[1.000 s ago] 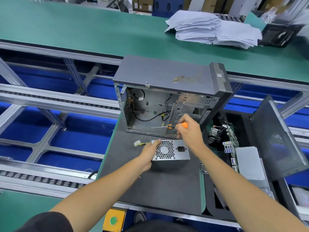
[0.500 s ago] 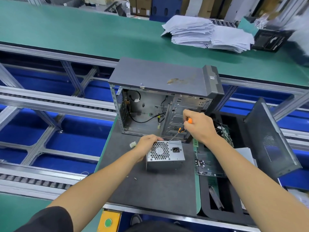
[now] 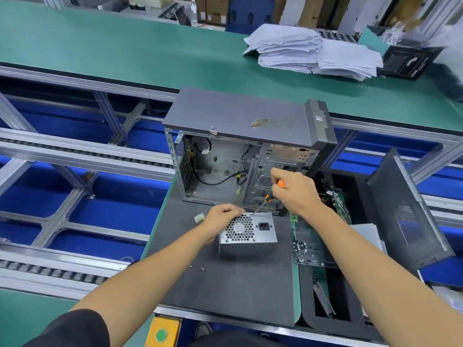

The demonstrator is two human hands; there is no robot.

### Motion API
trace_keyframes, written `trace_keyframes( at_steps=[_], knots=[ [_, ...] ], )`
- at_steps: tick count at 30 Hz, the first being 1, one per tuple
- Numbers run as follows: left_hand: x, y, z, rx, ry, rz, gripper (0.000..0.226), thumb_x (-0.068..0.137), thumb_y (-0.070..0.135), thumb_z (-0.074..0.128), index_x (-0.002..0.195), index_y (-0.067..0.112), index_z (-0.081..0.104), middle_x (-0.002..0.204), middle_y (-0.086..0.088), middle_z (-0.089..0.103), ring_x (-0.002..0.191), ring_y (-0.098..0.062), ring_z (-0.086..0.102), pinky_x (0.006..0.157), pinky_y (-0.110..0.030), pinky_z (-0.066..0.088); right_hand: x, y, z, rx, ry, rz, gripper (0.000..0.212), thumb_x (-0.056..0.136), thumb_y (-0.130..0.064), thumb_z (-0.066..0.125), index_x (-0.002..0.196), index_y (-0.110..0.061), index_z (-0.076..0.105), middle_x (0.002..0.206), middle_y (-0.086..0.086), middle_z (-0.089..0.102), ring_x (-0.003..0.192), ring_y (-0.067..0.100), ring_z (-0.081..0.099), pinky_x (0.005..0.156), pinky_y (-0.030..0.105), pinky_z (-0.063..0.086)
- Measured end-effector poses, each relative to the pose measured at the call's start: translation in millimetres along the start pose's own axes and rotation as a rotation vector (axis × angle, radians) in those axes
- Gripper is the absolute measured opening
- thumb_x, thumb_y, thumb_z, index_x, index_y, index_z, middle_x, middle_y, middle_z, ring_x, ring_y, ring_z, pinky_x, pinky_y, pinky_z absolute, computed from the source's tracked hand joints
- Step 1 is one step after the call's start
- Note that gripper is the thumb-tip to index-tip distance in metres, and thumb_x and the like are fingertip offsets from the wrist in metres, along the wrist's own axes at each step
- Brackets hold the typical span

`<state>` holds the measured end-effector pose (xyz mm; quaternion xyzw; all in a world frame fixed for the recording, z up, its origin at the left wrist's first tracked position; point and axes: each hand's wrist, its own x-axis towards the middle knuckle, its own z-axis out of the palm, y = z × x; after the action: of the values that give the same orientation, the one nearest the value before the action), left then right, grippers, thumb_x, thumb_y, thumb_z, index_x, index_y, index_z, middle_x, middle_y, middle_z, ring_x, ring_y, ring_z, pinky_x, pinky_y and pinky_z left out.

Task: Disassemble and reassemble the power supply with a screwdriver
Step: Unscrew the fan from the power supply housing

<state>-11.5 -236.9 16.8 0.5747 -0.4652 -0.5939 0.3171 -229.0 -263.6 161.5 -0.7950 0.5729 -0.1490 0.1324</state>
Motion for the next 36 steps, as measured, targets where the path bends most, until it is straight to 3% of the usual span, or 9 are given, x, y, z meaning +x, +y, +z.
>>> trace_keyframes(
  at_steps=[5,9,11,21,25,27,29,33,36],
  knots=[
    [5,3,-6,0.063,-0.070,0.018,0.007,0.090,0.028,0.074,0.092,0.028,0.080,0.102,0.016,0.076,0.096,0.003,0.068,0.088,-0.018,0.047,6,-4,0,-0.050,-0.044,-0.007,0.011,0.081,-0.025,0.050,0.075,-0.025,0.042,0.060,-0.008,0.057,0.064,0.019,0.055,0.059,0.033,0.035],
    [7,12,-9,0.215,-0.155,0.069,0.019,0.080,0.046,0.083,0.094,0.034,0.077,0.094,0.009,0.076,0.085,-0.003,0.069,0.081,-0.022,0.053,12,-8,1,-0.095,-0.042,-0.038,0.008,0.083,-0.026,0.051,0.078,-0.024,0.045,0.060,-0.008,0.055,0.063,0.018,0.052,0.054,0.030,0.026],
    [8,17,-10,0.313,-0.204,0.106,0.025,0.079,0.051,0.082,0.097,0.036,0.075,0.099,0.011,0.074,0.091,-0.002,0.067,0.081,-0.021,0.051,15,-10,0,-0.123,-0.053,-0.059,0.008,0.083,-0.027,0.050,0.078,-0.024,0.044,0.060,-0.006,0.054,0.062,0.018,0.051,0.052,0.028,0.023],
    [17,42,-10,0.473,-0.350,0.045,0.026,0.085,0.037,0.081,0.098,0.021,0.066,0.097,-0.004,0.069,0.080,-0.012,0.061,0.072,-0.027,0.049,30,-17,-10,-0.237,-0.295,-0.154,0.018,0.084,-0.041,0.050,0.078,-0.028,0.039,0.067,-0.007,0.058,0.064,0.012,0.052,0.054,0.031,0.029],
    [19,46,-15,0.502,-0.411,0.024,0.028,0.087,0.039,0.078,0.103,0.020,0.065,0.102,-0.005,0.067,0.079,-0.018,0.058,0.053,-0.027,0.051,32,-20,-15,-0.225,-0.294,-0.184,0.016,0.085,-0.038,0.050,0.076,-0.030,0.039,0.066,-0.007,0.056,0.063,0.009,0.050,0.052,0.031,0.027],
    [22,50,-14,0.535,-0.427,0.011,0.028,0.088,0.035,0.077,0.106,0.018,0.064,0.104,-0.002,0.066,0.092,-0.021,0.062,0.077,-0.037,0.059,32,-21,-14,-0.232,-0.297,-0.199,0.014,0.085,-0.037,0.050,0.078,-0.030,0.040,0.066,-0.007,0.055,0.062,0.008,0.050,0.052,0.031,0.027],
    [26,55,-12,0.613,-0.449,0.007,0.033,0.090,0.034,0.075,0.114,0.015,0.062,0.108,0.000,0.062,0.108,-0.023,0.060,0.102,-0.042,0.050,33,-21,-14,-0.246,-0.302,-0.204,0.014,0.085,-0.038,0.051,0.080,-0.030,0.040,0.066,-0.008,0.055,0.063,0.007,0.050,0.053,0.031,0.028],
    [32,70,-6,0.803,-0.549,-0.005,0.045,0.096,0.035,0.068,0.133,0.014,0.055,0.136,-0.007,0.052,0.128,-0.026,0.050,0.109,-0.038,0.041,37,-21,-19,-0.299,-0.333,-0.218,0.019,0.084,-0.042,0.055,0.086,-0.032,0.040,0.069,-0.010,0.054,0.064,0.004,0.047,0.058,0.034,0.037],
    [34,75,-1,0.891,-0.590,-0.028,0.047,0.100,0.034,0.062,0.139,0.012,0.049,0.141,-0.008,0.048,0.127,-0.024,0.048,0.106,-0.036,0.040,39,-22,-22,-0.312,-0.358,-0.251,0.020,0.085,-0.037,0.057,0.090,-0.032,0.039,0.070,-0.009,0.054,0.064,0.005,0.047,0.058,0.035,0.039]
  ],
)
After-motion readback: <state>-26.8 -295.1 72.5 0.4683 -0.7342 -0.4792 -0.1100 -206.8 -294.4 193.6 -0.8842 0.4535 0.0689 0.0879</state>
